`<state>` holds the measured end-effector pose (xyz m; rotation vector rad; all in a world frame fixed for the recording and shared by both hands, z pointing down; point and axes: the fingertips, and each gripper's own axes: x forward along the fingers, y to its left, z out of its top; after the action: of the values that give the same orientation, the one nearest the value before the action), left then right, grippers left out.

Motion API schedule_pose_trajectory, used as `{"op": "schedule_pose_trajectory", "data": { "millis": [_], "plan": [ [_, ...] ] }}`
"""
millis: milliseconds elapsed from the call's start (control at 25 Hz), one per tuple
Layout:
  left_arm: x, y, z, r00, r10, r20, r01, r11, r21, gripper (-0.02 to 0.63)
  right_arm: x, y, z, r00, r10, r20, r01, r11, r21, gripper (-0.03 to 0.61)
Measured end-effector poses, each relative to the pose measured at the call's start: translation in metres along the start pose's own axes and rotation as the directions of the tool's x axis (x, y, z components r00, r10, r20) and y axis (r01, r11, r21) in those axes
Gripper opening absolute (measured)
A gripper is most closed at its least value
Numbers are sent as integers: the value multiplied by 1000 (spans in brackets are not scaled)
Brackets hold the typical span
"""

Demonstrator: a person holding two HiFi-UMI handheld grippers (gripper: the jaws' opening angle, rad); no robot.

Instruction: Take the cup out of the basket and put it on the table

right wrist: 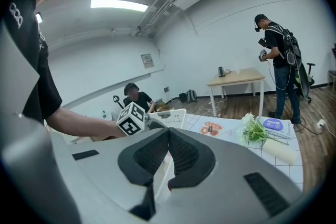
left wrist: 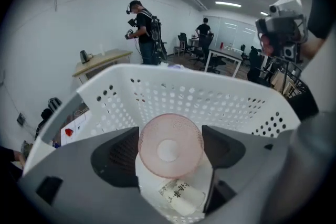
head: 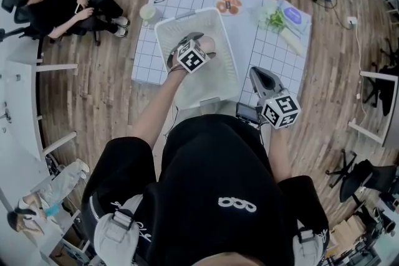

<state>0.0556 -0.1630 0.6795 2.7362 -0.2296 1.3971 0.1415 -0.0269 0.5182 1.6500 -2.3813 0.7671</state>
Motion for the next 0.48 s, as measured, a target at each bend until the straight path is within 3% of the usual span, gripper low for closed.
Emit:
{"op": "schedule_pose_trajectory", "data": {
  "millis": [200,480],
  "plan": [
    [-73,2,48,987,50,156,-48,999,-18,370,12,5,14,999,31,26,-30,999,-33,21],
    [-188,13,85,925,163,344,-144,986,-80,370,34,23,45,993,96,74,-88,990,-107,21]
  ]
}}
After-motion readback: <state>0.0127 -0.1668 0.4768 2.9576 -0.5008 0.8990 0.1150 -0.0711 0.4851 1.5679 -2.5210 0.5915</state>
